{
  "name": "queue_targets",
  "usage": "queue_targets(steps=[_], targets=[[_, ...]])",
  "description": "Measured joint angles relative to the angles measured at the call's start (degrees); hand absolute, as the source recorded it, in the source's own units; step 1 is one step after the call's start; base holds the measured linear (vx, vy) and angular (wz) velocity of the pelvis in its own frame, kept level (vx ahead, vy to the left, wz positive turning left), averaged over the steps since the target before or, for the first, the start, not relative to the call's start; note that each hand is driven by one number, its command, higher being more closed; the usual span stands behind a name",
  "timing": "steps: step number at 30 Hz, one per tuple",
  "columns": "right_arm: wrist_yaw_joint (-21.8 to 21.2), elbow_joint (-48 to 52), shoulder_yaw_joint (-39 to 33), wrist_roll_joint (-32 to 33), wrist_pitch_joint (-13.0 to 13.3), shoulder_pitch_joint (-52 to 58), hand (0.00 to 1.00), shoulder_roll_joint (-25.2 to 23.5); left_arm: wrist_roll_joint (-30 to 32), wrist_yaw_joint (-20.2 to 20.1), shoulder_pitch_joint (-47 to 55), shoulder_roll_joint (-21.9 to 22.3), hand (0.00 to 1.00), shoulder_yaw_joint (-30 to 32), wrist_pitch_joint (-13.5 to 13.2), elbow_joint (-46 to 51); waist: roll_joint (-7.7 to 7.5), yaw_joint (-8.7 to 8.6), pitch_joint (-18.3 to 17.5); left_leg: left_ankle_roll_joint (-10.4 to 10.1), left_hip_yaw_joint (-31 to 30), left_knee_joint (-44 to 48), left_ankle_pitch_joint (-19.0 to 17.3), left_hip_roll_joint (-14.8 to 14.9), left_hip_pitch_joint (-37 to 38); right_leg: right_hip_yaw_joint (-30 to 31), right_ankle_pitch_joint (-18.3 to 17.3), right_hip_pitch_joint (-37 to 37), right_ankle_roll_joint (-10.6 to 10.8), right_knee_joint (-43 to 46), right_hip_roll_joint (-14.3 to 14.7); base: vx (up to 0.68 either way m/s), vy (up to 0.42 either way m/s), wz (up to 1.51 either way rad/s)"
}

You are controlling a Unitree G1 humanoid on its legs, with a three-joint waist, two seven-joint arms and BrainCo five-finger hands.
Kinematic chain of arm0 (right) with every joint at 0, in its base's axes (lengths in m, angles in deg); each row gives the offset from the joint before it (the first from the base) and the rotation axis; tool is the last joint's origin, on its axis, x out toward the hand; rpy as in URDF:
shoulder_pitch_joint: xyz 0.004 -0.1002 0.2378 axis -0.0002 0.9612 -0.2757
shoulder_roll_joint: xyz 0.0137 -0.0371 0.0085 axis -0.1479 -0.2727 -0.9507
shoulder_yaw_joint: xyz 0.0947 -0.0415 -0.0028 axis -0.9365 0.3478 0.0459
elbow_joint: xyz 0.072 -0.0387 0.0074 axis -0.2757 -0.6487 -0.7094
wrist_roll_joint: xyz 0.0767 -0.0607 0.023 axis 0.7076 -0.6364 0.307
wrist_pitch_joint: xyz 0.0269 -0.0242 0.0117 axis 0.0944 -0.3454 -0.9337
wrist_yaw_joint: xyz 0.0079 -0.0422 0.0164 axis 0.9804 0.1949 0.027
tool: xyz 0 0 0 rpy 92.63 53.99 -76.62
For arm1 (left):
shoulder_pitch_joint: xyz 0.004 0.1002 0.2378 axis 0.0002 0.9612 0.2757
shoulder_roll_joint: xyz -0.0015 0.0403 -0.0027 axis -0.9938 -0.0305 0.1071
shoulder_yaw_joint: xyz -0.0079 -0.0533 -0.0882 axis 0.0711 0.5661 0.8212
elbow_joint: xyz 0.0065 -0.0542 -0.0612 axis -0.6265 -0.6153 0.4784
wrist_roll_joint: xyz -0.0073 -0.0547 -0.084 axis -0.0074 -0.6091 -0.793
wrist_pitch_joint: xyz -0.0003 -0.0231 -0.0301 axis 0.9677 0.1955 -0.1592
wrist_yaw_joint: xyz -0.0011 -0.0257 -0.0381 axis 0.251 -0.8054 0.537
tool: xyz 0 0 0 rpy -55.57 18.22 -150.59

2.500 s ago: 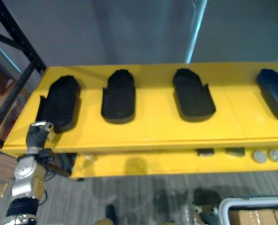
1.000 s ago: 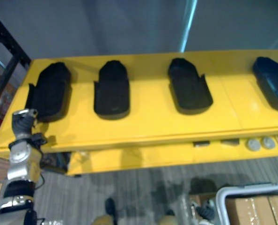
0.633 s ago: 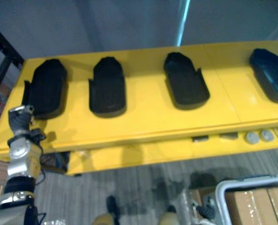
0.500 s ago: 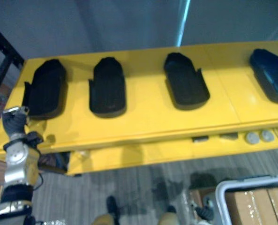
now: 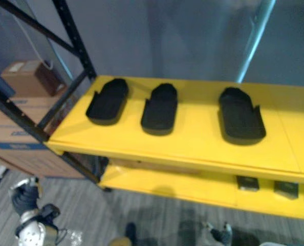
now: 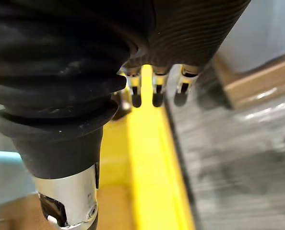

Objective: Walk over and take plastic housings, then place them on the shelf

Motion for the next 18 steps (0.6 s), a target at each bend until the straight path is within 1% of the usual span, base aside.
queue_targets(steps=[2, 3, 4, 5, 7, 9, 11, 13, 14, 15, 17, 18], targets=[[0.0, -0.9, 0.0, 1.0, 0.2, -0.2, 0.0, -0.1, 1.1, 0.5, -0.6, 0.0, 0.0, 0.2, 0.0, -6.4, -0.52, 0.15, -0.1, 0.0, -0.1, 0.0, 0.0, -0.2, 0.5, -0.2, -0.2, 0.6, 0.2, -0.4, -0.2, -0.02, -0.011, 0.08], [-0.1, -1.8, -0.2, 1.8, 0.3, -0.6, 0.0, -0.4, 1.1, 0.8, -1.2, 0.0, 0.0, 0.8, -0.1, -11.5, -1.49, 0.18, -0.3, 0.0, -0.2, 0.0, -0.1, -0.4, 0.5, -0.4, -0.4, 0.8, 0.3, -0.4, -0.3, -0.02, -0.016, 0.06], [-0.2, -2.6, -1.0, 2.2, 0.3, -0.5, 0.0, -0.9, 1.0, 0.9, -2.1, 0.0, 0.0, 2.2, -0.2, -16.7, -1.96, 0.17, 0.0, -0.2, -0.2, 0.0, -0.2, -0.4, 0.5, -0.6, -0.6, 0.8, 0.3, -0.4, -0.4, 0.0, -0.019, 0.04], [-0.3, -3.1, -1.7, 2.2, 0.4, -0.6, 0.0, -1.2, 1.0, 0.9, -2.5, 0.0, 0.0, 3.1, -0.2, -19.2, -2.43, 0.14, 0.0, -0.2, -0.2, 0.0, -0.3, -0.4, 0.5, -0.6, -0.6, 0.8, 0.3, -0.4, -0.4, 0.0, 0.0, 0.0], [-1.5, -5.7, -5.7, 2.2, 0.7, -1.0, 0.0, -1.7, 1.2, 0.8, -4.5, -0.2, 0.0, 5.9, -0.3, -27.3, -3.72, -0.06, 0.0, -0.2, 0.0, 0.0, -0.5, -0.4, 0.5, -0.5, -0.7, 0.8, 0.3, -0.5, -0.4, 0.01, -0.012, -0.02], [-2.0, -6.9, -8.3, 2.3, 0.8, -1.3, 0.0, -1.6, 1.0, 0.3, -5.4, -0.2, 0.0, 6.7, -0.2, -31.1, -3.89, -0.39, 0.1, -0.2, 0.6, 0.0, -0.7, -0.5, 0.7, 0.1, -0.7, 0.7, 0.2, -0.7, -0.6, 0.03, -0.014, -0.1], [-2.8, -8.7, -10.7, 2.8, 0.9, -1.3, 0.0, -1.3, -0.6, -0.6, -6.7, -0.5, 0.0, 7.9, 1.0, -36.0, -3.76, -1.06, 0.0, -0.4, 1.0, 0.0, -1.0, -0.6, 0.9, 0.4, -0.6, 0.8, 0.4, -0.5, -0.8, 0.05, -0.023, -0.11], [-2.9, -9.6, -11.9, 2.8, 1.0, -1.4, 0.0, -1.2, -1.6, -1.4, -7.3, -0.7, 0.0, 8.8, 1.3, -37.8, -3.74, -1.25, 0.1, -0.4, 1.5, 0.0, -1.1, -0.5, 1.2, 0.9, -0.3, 0.8, 0.8, -0.6, -0.8, 0.06, -0.027, -0.18], [-3.1, -10.9, -13.2, 2.8, 1.1, -1.9, 0.0, -0.9, -3.2, -3.2, -7.5, -0.9, 0.0, 9.8, 2.3, -40.0, -4.06, -1.68, -0.1, -0.7, 2.4, 0.0, -1.5, -0.5, 2.0, 2.0, -0.3, 0.9, 0.8, -0.6, -0.8, 0.06, -0.03, -0.23], [-3.2, -10.9, -13.6, 2.8, 1.1, -2.0, 0.0, -0.8, -3.6, -3.7, -7.5, -0.9, 0.0, 9.9, 2.5, -40.7, -4.12, -1.95, -0.2, -0.7, 2.5, 0.0, -1.5, -0.4, 2.1, 2.0, -0.3, 0.9, 0.8, -0.6, -0.9, 0.07, -0.038, -0.23], [-3.7, -11.0, -14.6, 3.1, 1.5, -2.7, 0.0, -0.4, -2.8, -6.9, -7.9, -1.1, 0.0, 10.0, 3.8, -43.1, -4.02, -2.25, 0.0, -0.8, 3.8, 0.0, -2.1, -0.3, 2.7, 3.0, -0.3, 0.8, 0.7, -0.7, -1.0, 0.05, -0.028, -0.22], [-3.9, -11.0, -14.8, 3.4, 1.5, -3.0, 0.0, -0.3, -2.6, -7.3, -8.0, -1.1, 0.0, 9.9, 4.2, -43.6, -4.02, -2.26, 0.0, -0.9, 4.1, 0.0, -2.2, -0.3, 2.9, 3.4, -0.2, 0.8, 0.7, -0.8, -1.0, 0.03, -0.012, -0.2]])
